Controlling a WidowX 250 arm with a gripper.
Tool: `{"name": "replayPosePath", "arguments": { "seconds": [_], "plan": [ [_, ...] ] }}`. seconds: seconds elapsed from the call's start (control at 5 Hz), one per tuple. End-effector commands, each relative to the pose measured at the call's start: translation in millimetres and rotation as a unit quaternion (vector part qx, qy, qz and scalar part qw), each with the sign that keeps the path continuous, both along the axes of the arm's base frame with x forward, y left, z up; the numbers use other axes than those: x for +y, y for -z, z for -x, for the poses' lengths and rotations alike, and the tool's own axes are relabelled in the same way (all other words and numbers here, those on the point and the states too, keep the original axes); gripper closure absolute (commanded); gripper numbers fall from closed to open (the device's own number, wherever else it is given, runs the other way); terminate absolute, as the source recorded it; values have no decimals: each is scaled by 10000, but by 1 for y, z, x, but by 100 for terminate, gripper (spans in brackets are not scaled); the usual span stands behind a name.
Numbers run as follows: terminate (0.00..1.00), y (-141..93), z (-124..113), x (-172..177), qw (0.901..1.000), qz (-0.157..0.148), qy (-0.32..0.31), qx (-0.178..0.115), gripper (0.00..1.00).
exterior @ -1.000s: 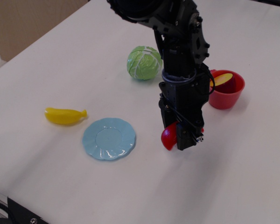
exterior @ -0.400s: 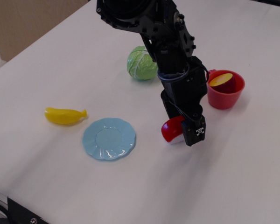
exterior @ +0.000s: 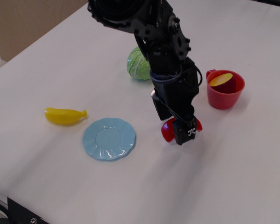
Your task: Take sushi off plate
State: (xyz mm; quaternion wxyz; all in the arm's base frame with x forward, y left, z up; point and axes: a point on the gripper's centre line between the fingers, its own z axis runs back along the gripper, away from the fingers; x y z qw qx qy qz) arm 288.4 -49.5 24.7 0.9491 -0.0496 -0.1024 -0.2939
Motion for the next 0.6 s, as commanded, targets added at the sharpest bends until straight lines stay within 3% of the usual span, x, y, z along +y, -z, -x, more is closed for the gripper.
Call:
{"name": "replayPosePath", "arguments": {
  "seconds": [0.0, 0.2, 0.4],
  "plan": [
    [0, -72, 10, 27, 9930, -439, -924, -587, 0],
    [0, -72, 10, 27, 9930, -439, -924, -587, 0],
    [100, -72, 10, 27, 9930, -439, -924, -587, 0]
  ]
}}
